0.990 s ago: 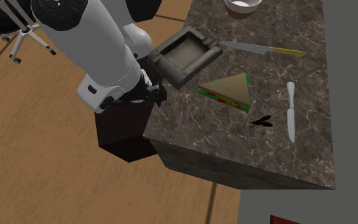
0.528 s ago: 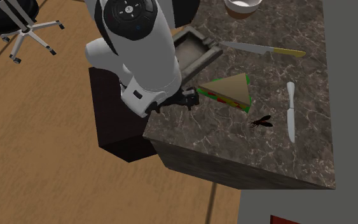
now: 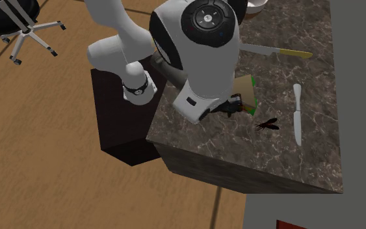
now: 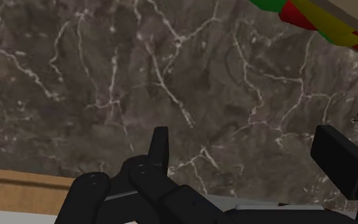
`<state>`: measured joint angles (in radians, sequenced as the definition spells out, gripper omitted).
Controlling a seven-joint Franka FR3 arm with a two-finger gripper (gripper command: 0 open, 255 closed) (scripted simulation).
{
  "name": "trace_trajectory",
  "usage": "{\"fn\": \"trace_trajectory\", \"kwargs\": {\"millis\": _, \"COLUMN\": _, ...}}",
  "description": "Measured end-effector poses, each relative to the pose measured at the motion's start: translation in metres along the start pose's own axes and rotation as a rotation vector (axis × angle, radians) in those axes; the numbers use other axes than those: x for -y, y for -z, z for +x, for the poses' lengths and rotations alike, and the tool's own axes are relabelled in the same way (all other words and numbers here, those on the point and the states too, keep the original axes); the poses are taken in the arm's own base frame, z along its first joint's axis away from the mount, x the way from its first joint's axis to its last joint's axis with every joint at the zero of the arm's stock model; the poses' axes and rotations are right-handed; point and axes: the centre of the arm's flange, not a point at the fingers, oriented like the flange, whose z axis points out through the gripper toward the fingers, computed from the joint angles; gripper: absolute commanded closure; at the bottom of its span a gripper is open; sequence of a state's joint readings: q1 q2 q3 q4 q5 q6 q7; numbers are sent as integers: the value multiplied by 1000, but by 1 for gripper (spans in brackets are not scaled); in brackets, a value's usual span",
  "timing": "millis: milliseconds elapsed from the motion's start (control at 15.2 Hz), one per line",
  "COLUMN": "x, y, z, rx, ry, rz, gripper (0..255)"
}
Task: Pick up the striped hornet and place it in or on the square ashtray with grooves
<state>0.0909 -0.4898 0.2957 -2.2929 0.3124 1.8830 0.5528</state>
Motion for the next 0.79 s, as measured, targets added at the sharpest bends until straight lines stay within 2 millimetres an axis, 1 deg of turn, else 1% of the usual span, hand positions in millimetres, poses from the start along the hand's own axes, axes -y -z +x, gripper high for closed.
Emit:
{"fn": "trace_trajectory", "kwargs": {"millis": 66, "x": 11, "y": -6, "z": -2, "rx": -2, "ry": -3, "rz": 4, "gripper": 0}}
{"fn": "trace_trajectory", "kwargs": {"millis": 198, "x": 37, "y": -9, "z": -4, "rx": -8, "ry": -7, "rz": 12, "gripper": 0}}
{"fn": "trace_trajectory", "kwargs": {"millis": 330, "x": 62, "y": -14, "z": 1, "rx": -14, "ry": -13, "rz": 21, "gripper": 0}}
{"fn": "trace_trajectory", "kwargs": {"millis": 528, "x": 96, "y": -27, "z": 10, "rx": -22, "ry": -21, "rz": 33, "gripper": 0}}
{"fn": "trace_trajectory", "kwargs": {"millis": 726, "x": 135, "y": -36, "z": 12, "rx": -30, "ry": -27, "rz": 46, "gripper": 0}}
{"fn": "trace_trajectory", "kwargs": {"millis": 792, "x": 143, "y": -38, "z": 12, "rx": -32, "ry": -30, "rz": 50, "gripper": 0}}
